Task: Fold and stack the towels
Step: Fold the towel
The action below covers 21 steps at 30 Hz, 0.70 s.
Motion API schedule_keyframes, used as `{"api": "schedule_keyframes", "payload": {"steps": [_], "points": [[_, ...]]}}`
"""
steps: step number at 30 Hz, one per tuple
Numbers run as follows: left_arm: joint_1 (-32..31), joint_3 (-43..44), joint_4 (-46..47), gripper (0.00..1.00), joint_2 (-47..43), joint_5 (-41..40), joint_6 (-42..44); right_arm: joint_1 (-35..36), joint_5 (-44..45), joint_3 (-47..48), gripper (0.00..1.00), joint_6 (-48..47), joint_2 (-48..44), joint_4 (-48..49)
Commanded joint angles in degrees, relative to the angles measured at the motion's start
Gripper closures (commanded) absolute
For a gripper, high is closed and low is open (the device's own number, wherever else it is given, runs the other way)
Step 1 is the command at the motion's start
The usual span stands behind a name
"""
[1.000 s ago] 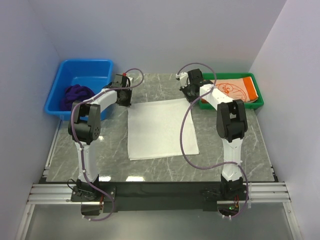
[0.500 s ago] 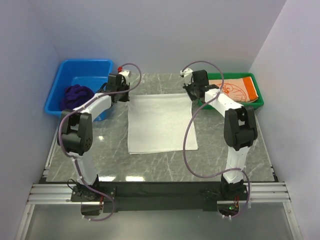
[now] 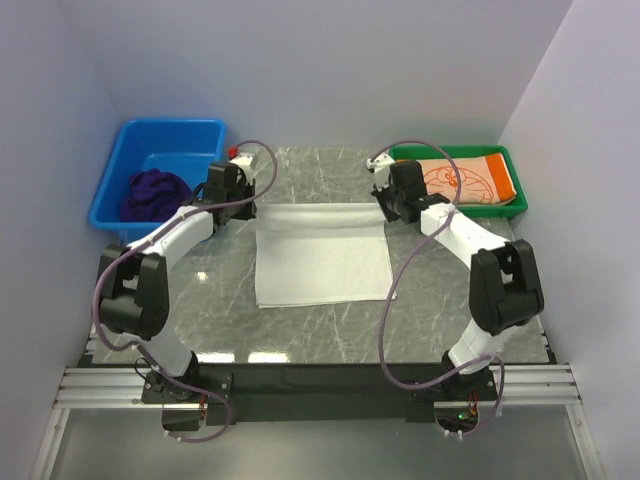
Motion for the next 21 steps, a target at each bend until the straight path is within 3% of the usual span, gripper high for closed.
{"api": "schedule_keyframes", "payload": {"steps": [1,9,21], "points": [[-0.1,-2.8,-1.4,0.99,-6.4,-3.5,-1.0,0.4,6.4,-2.7,1.00,2.4,-6.5,-0.9],[-1.9,-9.9,-6.7,0.99,-13.1,-3.2,-5.8,3.2,7.3,-11.8,1.00,13.4,-16.2,-3.8],[-3.1,-16.9,-13.2,0.99,-17.4,0.4,-13.9,3.4,9.1,-16.7,1.00,27.8,-19.5,-14.7]]}}
